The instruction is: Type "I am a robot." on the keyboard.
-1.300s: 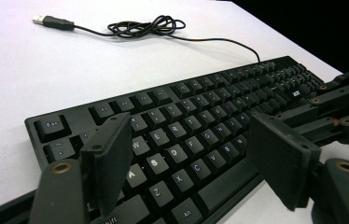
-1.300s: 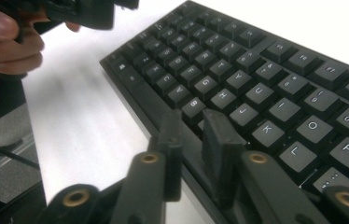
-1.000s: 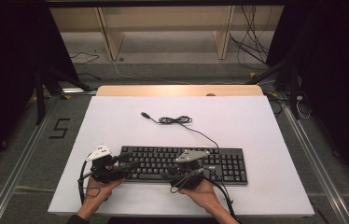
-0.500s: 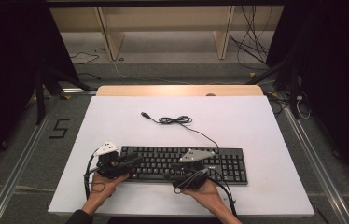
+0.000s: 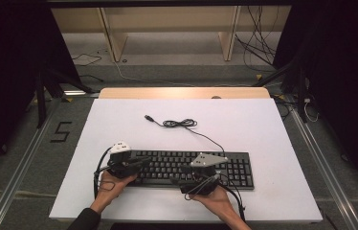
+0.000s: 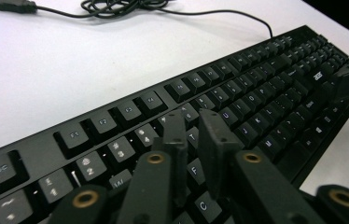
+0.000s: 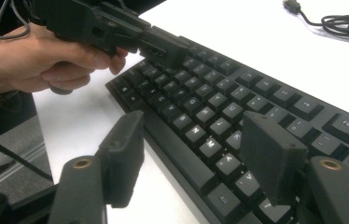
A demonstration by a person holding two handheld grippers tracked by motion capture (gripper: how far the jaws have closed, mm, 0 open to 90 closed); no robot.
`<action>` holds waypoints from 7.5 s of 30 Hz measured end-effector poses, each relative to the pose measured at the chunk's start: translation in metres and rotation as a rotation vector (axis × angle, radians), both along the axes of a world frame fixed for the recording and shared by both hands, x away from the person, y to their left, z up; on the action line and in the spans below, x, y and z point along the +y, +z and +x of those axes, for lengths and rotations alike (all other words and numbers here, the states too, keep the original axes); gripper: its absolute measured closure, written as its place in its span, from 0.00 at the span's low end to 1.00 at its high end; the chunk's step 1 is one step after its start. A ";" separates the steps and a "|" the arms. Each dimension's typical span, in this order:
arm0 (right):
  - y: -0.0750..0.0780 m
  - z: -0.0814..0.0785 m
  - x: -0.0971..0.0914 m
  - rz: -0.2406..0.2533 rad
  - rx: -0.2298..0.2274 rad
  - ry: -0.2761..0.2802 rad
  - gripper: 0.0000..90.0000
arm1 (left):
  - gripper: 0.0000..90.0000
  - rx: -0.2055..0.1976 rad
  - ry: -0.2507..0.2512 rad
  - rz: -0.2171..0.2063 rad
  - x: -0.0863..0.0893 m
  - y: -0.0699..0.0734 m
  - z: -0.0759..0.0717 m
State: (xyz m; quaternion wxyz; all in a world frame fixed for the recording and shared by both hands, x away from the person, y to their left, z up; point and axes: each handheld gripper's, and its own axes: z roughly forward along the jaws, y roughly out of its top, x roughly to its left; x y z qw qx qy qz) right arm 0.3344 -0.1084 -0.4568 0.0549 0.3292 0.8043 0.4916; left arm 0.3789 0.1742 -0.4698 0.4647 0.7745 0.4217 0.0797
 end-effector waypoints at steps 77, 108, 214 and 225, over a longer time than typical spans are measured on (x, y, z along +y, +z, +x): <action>-0.004 0.025 0.001 -0.081 0.031 -0.082 0.65 | 0.45 0.011 -0.001 -0.083 0.012 0.007 -0.016; -0.017 0.052 0.014 -0.169 0.061 -0.132 1.00 | 0.35 -0.052 0.008 -0.090 0.025 0.008 -0.036; -0.028 0.035 0.064 -0.163 0.091 0.041 1.00 | 0.31 -0.075 0.064 -0.084 0.044 0.007 -0.049; -0.022 0.038 0.058 -0.122 0.107 0.019 0.97 | 0.31 -0.075 0.067 -0.085 0.045 0.007 -0.049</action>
